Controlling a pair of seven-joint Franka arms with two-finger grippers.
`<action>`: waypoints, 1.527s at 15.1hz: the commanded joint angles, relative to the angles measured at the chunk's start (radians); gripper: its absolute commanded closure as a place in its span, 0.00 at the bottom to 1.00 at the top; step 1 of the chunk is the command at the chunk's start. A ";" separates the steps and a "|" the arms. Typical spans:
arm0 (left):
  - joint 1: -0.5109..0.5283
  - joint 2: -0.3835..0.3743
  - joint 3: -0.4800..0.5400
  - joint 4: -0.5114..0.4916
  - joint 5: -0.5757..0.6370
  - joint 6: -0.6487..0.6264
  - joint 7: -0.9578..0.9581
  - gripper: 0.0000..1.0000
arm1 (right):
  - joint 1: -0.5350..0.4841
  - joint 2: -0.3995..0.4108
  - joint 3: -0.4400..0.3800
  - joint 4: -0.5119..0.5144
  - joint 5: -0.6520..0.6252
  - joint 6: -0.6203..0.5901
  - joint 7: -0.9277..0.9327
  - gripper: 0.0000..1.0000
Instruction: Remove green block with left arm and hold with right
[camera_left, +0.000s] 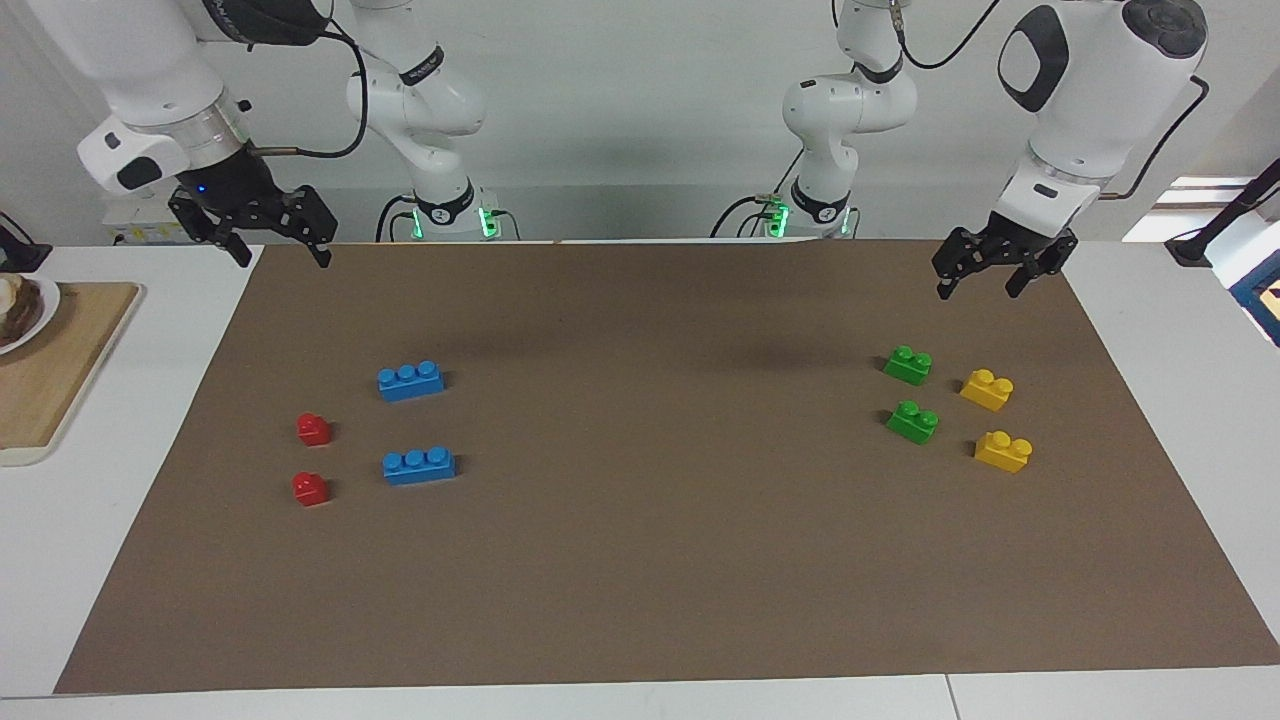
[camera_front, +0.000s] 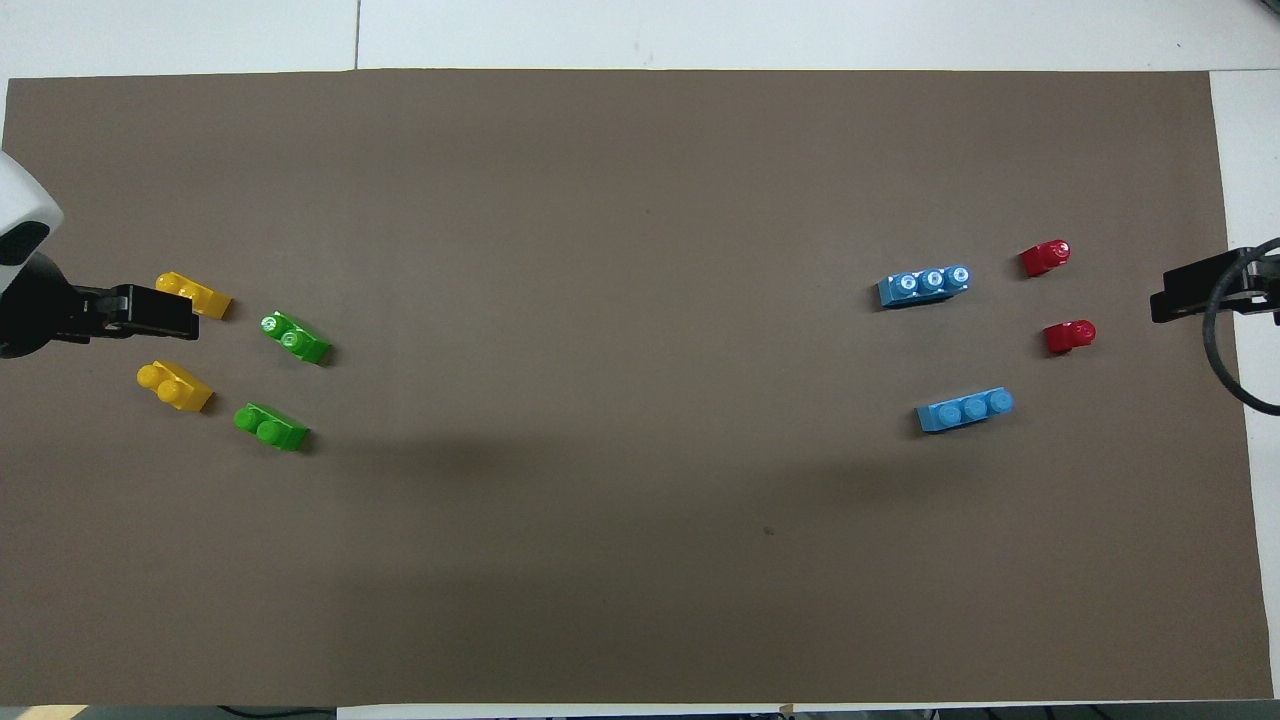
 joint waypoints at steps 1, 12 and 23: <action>-0.010 -0.027 0.006 -0.008 0.009 -0.022 -0.014 0.00 | -0.005 -0.027 0.004 -0.043 -0.025 0.014 -0.027 0.01; -0.005 -0.027 0.006 -0.010 0.009 -0.019 -0.014 0.00 | -0.005 -0.027 0.002 -0.042 -0.025 0.006 -0.011 0.02; -0.007 -0.027 0.008 -0.008 0.009 -0.022 -0.014 0.00 | -0.004 -0.029 0.004 -0.042 -0.025 0.008 0.015 0.02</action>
